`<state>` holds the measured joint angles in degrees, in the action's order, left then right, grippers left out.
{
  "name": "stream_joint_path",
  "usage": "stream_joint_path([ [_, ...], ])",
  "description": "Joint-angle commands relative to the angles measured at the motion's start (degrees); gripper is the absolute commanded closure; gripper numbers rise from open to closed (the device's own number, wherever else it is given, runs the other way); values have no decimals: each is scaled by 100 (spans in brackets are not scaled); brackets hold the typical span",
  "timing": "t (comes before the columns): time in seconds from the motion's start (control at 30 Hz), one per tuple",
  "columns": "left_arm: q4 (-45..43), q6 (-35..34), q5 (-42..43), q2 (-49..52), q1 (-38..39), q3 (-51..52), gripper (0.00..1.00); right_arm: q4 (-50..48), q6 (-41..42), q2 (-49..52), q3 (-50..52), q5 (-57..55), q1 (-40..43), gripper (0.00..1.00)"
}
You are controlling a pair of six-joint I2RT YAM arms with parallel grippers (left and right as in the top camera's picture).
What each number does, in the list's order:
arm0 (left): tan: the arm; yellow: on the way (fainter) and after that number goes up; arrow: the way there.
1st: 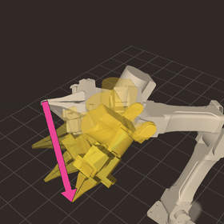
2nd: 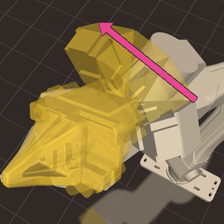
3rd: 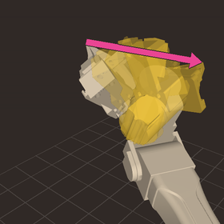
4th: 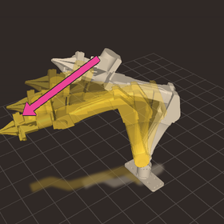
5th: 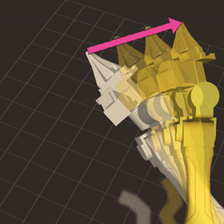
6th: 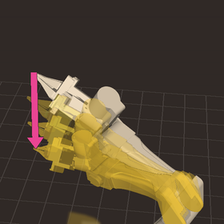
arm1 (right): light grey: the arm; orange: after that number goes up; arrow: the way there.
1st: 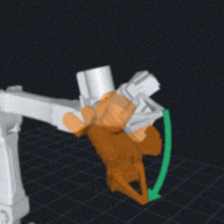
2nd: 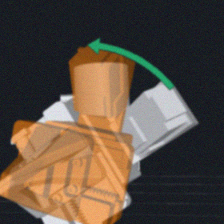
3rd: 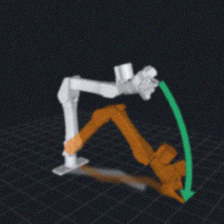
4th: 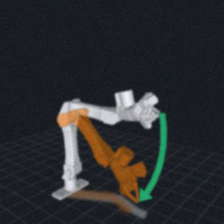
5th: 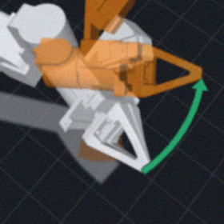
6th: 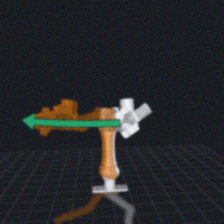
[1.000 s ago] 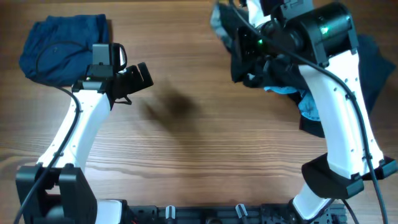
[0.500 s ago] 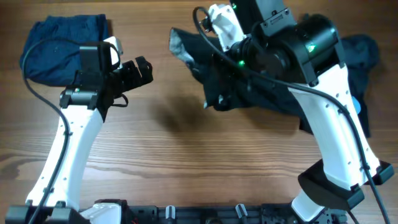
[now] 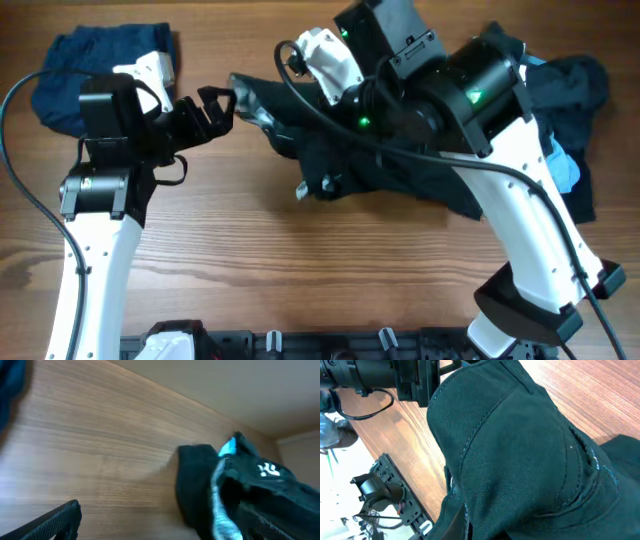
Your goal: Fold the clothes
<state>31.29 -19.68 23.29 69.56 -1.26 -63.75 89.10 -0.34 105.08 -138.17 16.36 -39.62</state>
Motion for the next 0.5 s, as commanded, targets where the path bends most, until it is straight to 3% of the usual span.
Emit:
stream_joint_path([
  [0.0,-153,-9,654,-15,-37,-79,0,-85,-120,-223,-179,170,-140,96],
  [0.13,-162,-11,737,105,-35,-79,0,-114,-118,-223,-179,170,-260,96],
  [0.17,-149,-11,737,155,-35,-79,5,-127,-120,-223,-179,170,-284,96],
  [0.27,-155,-33,737,260,-35,-79,42,-138,-118,-223,-179,170,-291,96],
  [0.33,-197,-31,732,297,-37,-76,87,-140,-114,-223,-179,79,-291,96],
  [0.37,-315,-28,688,302,-39,-79,96,-142,-66,-223,-179,-109,-291,96],
  [0.47,-551,-33,-98,260,-157,-79,96,-129,435,-223,-177,-1392,-289,96],
])
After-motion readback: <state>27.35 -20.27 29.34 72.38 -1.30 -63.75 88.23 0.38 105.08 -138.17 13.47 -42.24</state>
